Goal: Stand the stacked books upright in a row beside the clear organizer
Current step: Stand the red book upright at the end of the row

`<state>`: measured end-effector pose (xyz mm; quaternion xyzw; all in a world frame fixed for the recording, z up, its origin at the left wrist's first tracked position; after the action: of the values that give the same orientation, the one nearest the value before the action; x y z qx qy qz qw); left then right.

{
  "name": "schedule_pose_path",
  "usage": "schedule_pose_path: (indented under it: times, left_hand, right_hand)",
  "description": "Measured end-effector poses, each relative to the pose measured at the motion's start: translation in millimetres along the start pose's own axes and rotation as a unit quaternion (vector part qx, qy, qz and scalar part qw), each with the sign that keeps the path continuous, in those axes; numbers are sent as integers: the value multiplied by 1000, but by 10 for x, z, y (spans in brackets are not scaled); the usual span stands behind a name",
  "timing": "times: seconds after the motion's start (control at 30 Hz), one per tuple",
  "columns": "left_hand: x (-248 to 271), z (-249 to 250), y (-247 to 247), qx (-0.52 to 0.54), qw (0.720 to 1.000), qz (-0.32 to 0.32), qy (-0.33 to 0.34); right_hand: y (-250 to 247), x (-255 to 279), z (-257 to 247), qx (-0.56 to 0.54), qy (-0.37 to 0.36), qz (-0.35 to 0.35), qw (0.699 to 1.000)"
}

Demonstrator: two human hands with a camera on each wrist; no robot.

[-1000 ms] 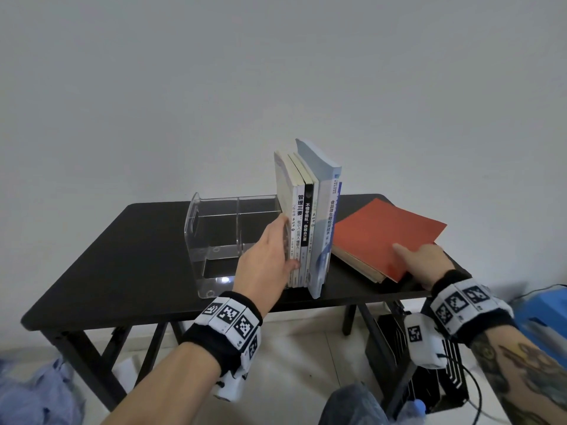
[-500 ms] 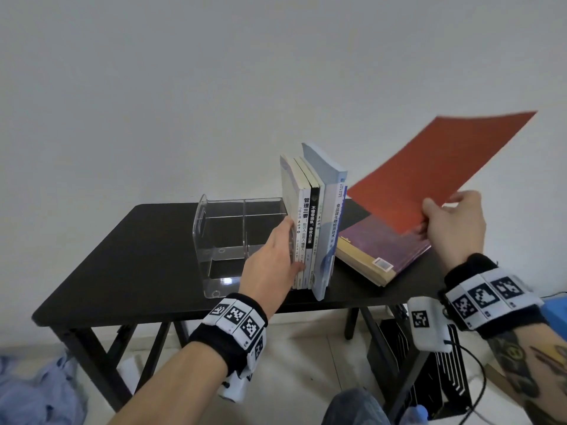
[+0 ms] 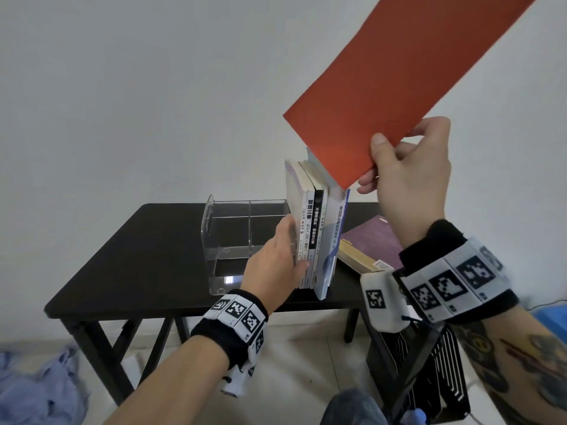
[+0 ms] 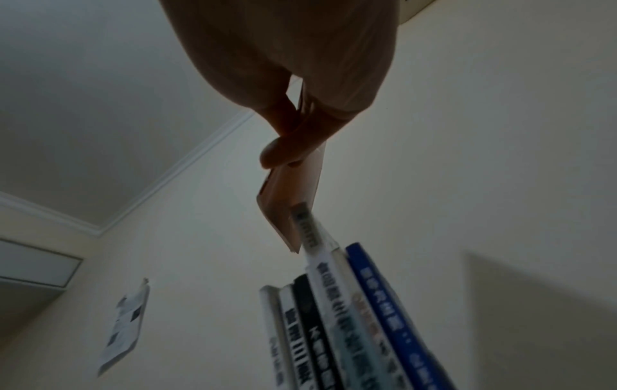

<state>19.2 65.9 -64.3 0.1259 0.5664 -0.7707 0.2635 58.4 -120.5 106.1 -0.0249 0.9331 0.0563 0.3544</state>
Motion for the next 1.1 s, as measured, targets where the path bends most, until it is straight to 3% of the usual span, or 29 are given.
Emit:
schedule_pose_path:
  times: [0.1,0.23,0.33,0.43,0.53,0.73,0.97,1.1]
  left_hand:
    - [47,-6,-45,35,999,25,-9]
    - [169,2,-206,60,992,115,7]
    - [237,6,-264,78,988,135,15]
    - [240,-8,-225,151,985,87,15]
    - [204,-44,-57,211,977,-7,-17]
    - [185,-71,187,227,968,-104,-23]
    - [166,-103,324,205,966,-155,0]
    - [144,-183,414,221,963,-156,-22]
  right_hand:
    - [187,115,4,-3,12,-25,1000]
    - [425,311,59,25,22,-68,997]
    - [586,460,105,73,-5,-103,992]
    - [738,619,244,145,-5,-150,978]
    - [865,839,474,217,17,-205,954]
    - [984,1143,854,302,13,-255,919]
    - [981,1310,1093,285,69,-265,919]
    - [966,1365,1189,294,89,-273,911]
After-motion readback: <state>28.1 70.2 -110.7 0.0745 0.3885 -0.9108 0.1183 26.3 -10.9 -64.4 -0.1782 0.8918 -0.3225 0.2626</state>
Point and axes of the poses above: each hand's wrist, its own x-axis away from the middle knuckle, its own y-axis out of the palm, z = x × y, the point moved 10 cm from there along -x, towards the middle knuckle, and after that the axes turned 10 degrees about -x, right-handed, at the moved point
